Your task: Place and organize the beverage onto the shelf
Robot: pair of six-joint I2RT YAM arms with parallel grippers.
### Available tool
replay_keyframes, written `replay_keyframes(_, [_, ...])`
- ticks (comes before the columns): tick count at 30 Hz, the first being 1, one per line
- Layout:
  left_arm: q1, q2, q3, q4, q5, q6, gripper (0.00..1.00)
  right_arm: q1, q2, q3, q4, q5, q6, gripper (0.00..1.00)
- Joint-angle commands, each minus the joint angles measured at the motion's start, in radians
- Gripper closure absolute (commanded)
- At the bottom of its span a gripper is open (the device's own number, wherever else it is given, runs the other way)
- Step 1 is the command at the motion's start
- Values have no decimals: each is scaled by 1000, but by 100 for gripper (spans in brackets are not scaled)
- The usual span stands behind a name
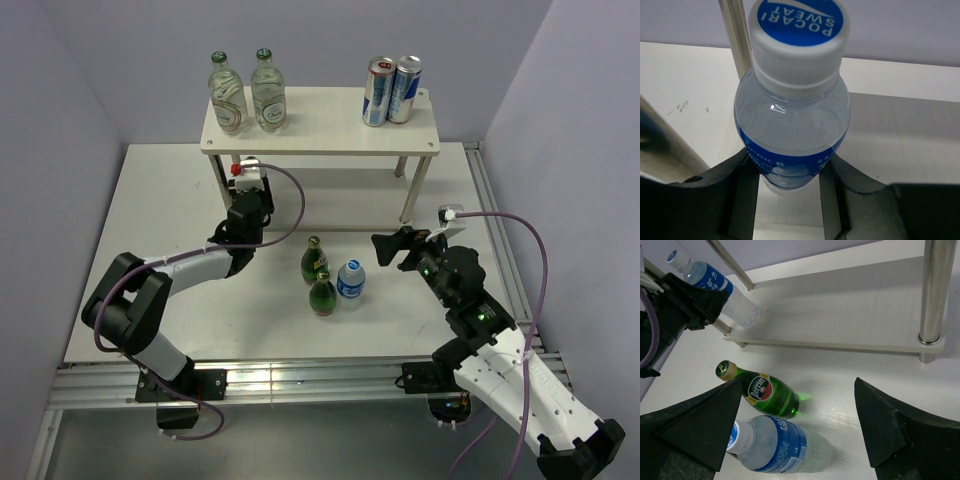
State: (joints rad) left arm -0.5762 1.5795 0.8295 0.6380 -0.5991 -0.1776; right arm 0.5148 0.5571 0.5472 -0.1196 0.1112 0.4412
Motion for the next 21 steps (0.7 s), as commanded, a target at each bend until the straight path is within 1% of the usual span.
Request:
replay_keyframes(1, [10, -13, 63, 149, -4, -10, 52, 5, 3, -6, 41, -5, 1, 0])
replay_keyframes(4, [9, -25, 51, 147, 1, -17, 33, 5, 7, -4, 40, -10, 1, 0])
replay_keyframes(6, [10, -35, 45, 140, 5, -20, 27, 5, 10, -4, 40, -10, 2, 0])
replay_keyframes(7, [9, -39, 45, 132, 8, -23, 15, 5, 10, -4, 40, -13, 2, 0])
replay_keyframes(8, [7, -44, 43, 129, 10, -23, 10, 5, 7, -6, 41, -13, 1, 0])
replay_keyframes(9, [9, -47, 40, 126, 12, -23, 7, 5, 7, -6, 41, -13, 4, 0])
replay_keyframes(10, [9, -53, 39, 117, 12, -26, 1, 5, 6, -7, 41, -13, 4, 0])
replay_keyframes(14, [-7, -87, 23, 97, -1, -25, 1, 5, 6, -7, 40, -13, 4, 0])
replay_keyframes(16, [-36, -121, 13, 82, -24, -16, 1, 5, 6, -7, 41, -15, 4, 0])
replay_keyframes(20, [-96, -205, -13, 2, -59, -37, 1, 5, 0, -7, 40, -8, 5, 0])
replay_keyframes(21, [-112, -223, -20, -55, -70, -42, 1, 5, 0, -7, 38, -10, 4, 0])
